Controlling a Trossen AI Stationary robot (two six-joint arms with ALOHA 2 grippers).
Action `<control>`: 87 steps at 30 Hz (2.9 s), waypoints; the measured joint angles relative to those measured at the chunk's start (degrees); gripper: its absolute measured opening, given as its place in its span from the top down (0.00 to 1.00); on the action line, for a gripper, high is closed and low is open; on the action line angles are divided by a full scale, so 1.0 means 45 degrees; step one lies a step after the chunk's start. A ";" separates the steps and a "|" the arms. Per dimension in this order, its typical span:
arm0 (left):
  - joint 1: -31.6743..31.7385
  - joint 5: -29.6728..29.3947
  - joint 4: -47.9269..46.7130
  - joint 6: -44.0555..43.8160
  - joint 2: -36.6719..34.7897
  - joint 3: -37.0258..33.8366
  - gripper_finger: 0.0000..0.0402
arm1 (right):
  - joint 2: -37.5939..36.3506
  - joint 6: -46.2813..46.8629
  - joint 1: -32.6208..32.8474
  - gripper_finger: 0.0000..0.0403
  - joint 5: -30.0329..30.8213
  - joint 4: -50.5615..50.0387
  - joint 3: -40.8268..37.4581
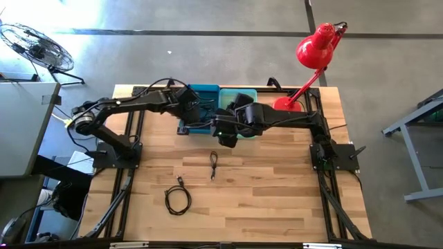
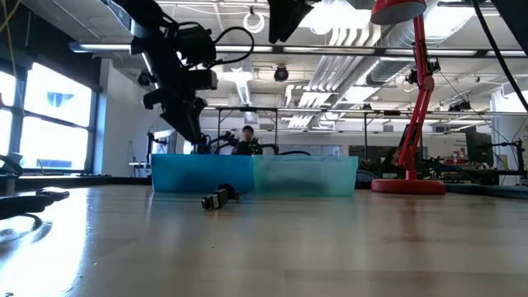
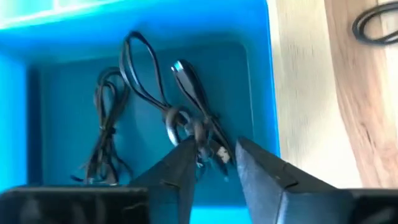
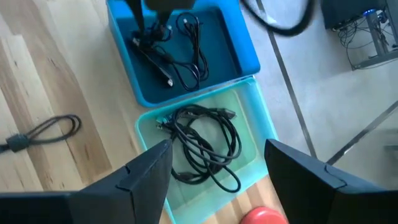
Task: Pick & Place USB Port
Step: Put the black USB cable into the blue bin
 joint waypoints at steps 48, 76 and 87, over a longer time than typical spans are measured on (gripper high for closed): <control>-0.6904 -0.3081 -0.3867 1.2967 0.1308 0.3637 0.59 | -1.0961 0.6080 0.2500 0.38 -0.1272 0.8801 -1.3639; -0.6683 -0.1150 -0.1539 1.6247 0.4914 0.3695 0.59 | -1.0899 0.7166 0.3808 0.38 -0.1002 1.0835 -1.4366; -0.6708 -0.0951 -0.1308 1.6136 0.6191 0.3706 0.59 | -1.0899 0.7205 0.3808 0.38 -0.1039 1.0852 -1.4362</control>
